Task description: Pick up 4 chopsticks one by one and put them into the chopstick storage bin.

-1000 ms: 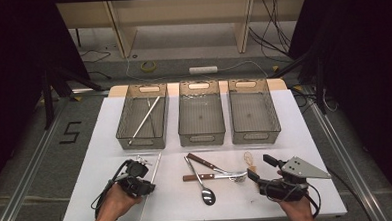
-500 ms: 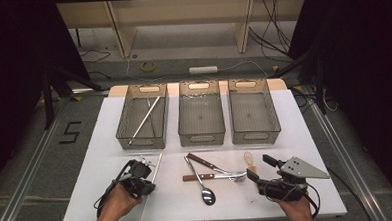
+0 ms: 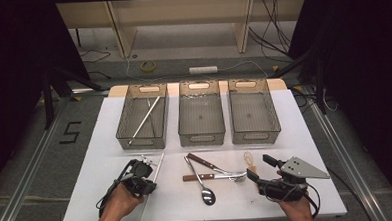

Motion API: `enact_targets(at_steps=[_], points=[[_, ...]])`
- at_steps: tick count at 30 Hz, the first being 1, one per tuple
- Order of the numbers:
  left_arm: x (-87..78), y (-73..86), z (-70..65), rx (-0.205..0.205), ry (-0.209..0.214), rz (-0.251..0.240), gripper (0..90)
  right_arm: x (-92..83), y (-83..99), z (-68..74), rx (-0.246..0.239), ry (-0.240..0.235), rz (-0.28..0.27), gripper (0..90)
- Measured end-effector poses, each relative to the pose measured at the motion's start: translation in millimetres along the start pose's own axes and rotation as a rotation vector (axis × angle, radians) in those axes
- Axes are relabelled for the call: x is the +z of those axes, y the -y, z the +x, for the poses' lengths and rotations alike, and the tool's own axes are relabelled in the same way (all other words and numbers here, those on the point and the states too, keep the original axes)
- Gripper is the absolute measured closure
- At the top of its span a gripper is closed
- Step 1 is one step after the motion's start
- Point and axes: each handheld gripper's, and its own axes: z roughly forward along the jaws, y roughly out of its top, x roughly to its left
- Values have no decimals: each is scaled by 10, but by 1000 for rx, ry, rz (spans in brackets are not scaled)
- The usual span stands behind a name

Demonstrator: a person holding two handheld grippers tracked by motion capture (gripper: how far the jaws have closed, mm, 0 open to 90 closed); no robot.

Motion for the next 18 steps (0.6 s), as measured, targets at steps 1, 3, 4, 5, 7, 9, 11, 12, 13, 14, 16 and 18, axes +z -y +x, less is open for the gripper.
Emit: enact_targets(at_steps=[1,3,4,5,7,9,11,12,13,14,16,18], points=[[1,-5,4,-4,4,6,772,0,1,-2,0,0,0,263],[2,-8,13,-13,12,9,770,1,1,-3,-1,0,1,264],[1,-11,11,-13,14,15,769,0,1,-3,-1,0,0,264],[1,-17,9,-8,12,21,768,-1,2,-5,-1,1,0,264],[3,-25,0,-6,11,28,764,0,4,-10,1,2,1,264],[4,-27,-2,-4,9,28,764,-1,3,-9,0,2,0,264],[4,-27,1,-4,8,27,771,0,1,-4,-1,1,1,264],[3,-26,-8,-4,3,27,773,3,2,-2,-1,1,1,264],[6,-25,-19,-7,-3,24,775,6,1,2,-3,1,2,264],[5,-25,-25,-6,-7,24,777,8,0,6,-4,0,2,264],[4,-21,-30,-4,-13,23,779,8,-2,14,-6,-1,1,264],[3,-17,-38,-4,-17,19,783,10,-3,16,-4,0,2,264]])
